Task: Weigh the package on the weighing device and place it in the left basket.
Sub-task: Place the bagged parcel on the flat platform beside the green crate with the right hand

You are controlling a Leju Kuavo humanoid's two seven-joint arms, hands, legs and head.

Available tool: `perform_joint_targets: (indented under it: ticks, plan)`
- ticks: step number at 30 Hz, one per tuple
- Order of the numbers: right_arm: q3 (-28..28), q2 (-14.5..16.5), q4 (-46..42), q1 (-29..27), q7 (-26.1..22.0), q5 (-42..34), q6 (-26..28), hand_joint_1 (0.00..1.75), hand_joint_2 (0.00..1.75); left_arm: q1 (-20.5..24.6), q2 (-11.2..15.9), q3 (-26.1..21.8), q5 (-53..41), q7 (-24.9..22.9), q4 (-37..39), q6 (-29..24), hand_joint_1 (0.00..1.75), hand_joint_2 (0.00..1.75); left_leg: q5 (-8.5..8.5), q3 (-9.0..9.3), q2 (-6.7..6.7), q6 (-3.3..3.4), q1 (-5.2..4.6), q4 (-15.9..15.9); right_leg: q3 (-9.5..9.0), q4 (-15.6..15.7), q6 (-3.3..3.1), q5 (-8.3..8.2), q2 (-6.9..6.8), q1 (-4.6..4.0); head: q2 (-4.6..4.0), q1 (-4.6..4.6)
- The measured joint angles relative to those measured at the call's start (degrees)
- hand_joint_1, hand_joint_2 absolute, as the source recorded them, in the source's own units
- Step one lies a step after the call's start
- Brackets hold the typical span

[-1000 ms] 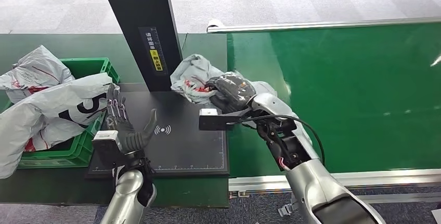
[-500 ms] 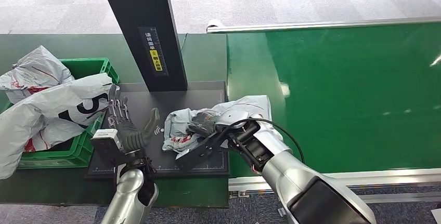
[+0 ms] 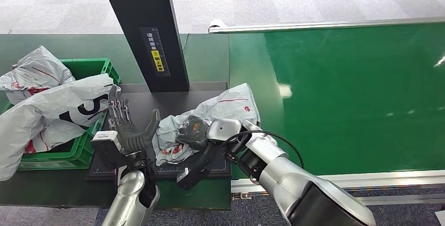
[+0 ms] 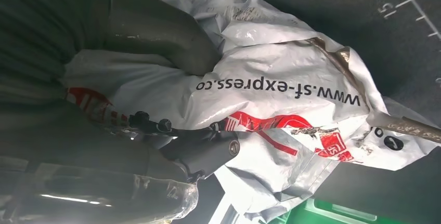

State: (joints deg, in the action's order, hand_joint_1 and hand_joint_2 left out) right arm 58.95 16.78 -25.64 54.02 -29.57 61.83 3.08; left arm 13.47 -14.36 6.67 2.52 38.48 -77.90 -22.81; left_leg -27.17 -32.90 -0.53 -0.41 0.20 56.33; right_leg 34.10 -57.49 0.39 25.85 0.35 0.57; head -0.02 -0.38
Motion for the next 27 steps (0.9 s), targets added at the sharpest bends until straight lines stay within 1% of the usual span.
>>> perform_joint_targets:
  ticks: [4,7,9,13,14,17,18,19,21,22,23,27]
  plan:
    - [1.2,-0.1,0.6,0.0,-0.3,0.1,4.9,1.75,1.75,0.0,0.0,0.0,0.4,0.2,0.0,0.2,0.0,1.75,0.0,0.01,0.0,0.0,0.0,0.0,0.01,0.0,0.0,0.0,0.0,0.0,0.0,-0.01]
    - [2.1,-0.2,1.8,0.0,0.5,0.0,8.8,1.75,1.75,0.2,0.0,0.0,0.7,0.7,0.0,0.7,0.0,1.75,0.0,0.01,0.01,0.0,0.01,0.0,0.02,0.0,0.0,0.0,0.0,-0.01,0.0,-0.01]
    - [2.4,-0.3,2.9,-0.1,1.5,0.0,11.3,1.75,1.75,0.3,0.0,0.0,1.0,1.0,0.1,1.0,0.0,1.75,0.0,0.01,0.01,0.0,0.0,0.0,0.02,0.0,0.0,0.0,0.0,-0.01,0.0,-0.01]
    - [2.7,-0.5,4.9,-0.4,5.1,0.2,18.8,1.71,1.75,0.3,0.0,0.3,1.2,1.4,0.1,1.2,0.0,1.75,0.0,0.0,0.01,0.0,0.0,0.0,0.01,0.0,0.0,0.0,0.0,0.0,0.0,-0.01]
    - [2.7,-0.5,5.0,-0.4,5.6,0.2,19.8,1.69,1.75,0.3,0.0,0.3,1.2,1.4,0.1,1.2,0.0,1.75,0.0,0.0,0.01,0.0,0.0,0.0,0.01,0.0,0.0,0.0,0.0,0.0,0.0,-0.01]
    - [2.7,-0.5,5.2,-0.5,6.0,0.2,20.3,1.66,1.75,0.3,0.0,0.3,1.2,1.5,0.1,1.2,0.0,1.75,0.0,0.0,0.01,0.0,0.0,0.0,0.02,0.0,0.0,0.0,0.0,0.0,0.0,-0.01]
    - [2.7,-0.5,5.4,-0.5,6.6,0.0,21.1,1.54,1.75,0.3,0.0,0.4,1.2,1.5,0.1,1.2,0.0,1.75,0.0,0.0,0.01,0.0,0.0,0.0,0.02,0.0,0.0,0.0,0.0,0.0,0.0,-0.01]
    - [2.6,-0.5,5.7,-0.5,7.3,-0.2,22.2,1.37,1.75,0.3,0.0,0.4,1.2,1.5,0.1,1.2,0.0,1.75,0.0,0.0,0.01,0.0,0.0,0.0,0.02,0.0,0.0,0.0,0.0,0.0,0.0,-0.01]
    - [1.6,-0.5,6.7,-0.6,8.9,-1.2,25.0,0.55,1.75,0.2,0.0,0.5,1.2,1.5,0.0,1.3,0.0,1.75,0.0,0.0,0.0,0.0,0.0,0.0,0.01,0.0,0.0,0.0,0.0,0.0,0.0,-0.01]
    - [1.0,-0.5,7.0,-0.6,9.1,-1.6,25.6,0.24,1.75,0.2,0.0,0.6,1.1,1.5,0.0,1.4,0.0,1.75,0.0,0.0,0.0,0.0,0.0,0.0,0.01,0.0,0.0,0.0,0.0,0.0,0.0,-0.01]
    - [0.5,-0.5,7.3,-0.6,9.2,-1.8,26.2,0.0,1.75,0.2,0.0,0.6,1.0,1.5,0.0,1.5,0.0,1.75,0.0,0.0,0.01,0.0,0.0,0.0,0.01,0.0,0.0,0.0,0.0,0.0,0.0,-0.01]
    - [-0.6,-0.5,7.7,-0.6,9.0,-1.9,27.9,0.0,1.75,0.2,-0.1,0.6,0.7,1.5,0.0,1.8,0.0,1.75,0.0,0.0,0.01,0.0,0.0,0.0,0.01,0.0,0.0,0.0,0.0,0.0,0.0,-0.01]
